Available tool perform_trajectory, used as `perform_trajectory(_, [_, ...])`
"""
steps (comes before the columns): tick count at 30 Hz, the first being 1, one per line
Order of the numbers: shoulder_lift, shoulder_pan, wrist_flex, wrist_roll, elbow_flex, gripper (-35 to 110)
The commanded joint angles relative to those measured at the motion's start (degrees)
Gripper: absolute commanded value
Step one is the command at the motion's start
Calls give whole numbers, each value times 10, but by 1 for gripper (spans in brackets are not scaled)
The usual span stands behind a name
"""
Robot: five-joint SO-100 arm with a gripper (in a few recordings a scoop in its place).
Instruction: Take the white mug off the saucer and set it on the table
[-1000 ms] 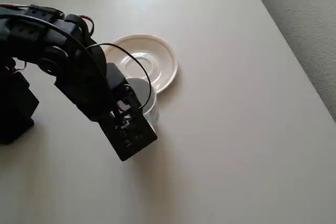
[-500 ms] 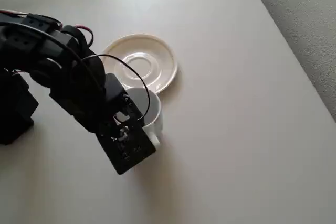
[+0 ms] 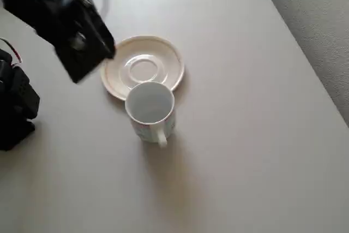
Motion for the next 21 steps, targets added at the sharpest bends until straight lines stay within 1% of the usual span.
perform_trajectory(1, [208, -56, 42, 75, 45, -2])
perform_trajectory(4, [305, -46, 13, 73, 160, -2])
perform_trajectory(8, [433, -25, -51, 66, 366, -2])
perform_trajectory(12, [571, -35, -66, 61, 533, -2])
perform_trajectory(21, [572, -12, -100, 54, 692, -2])
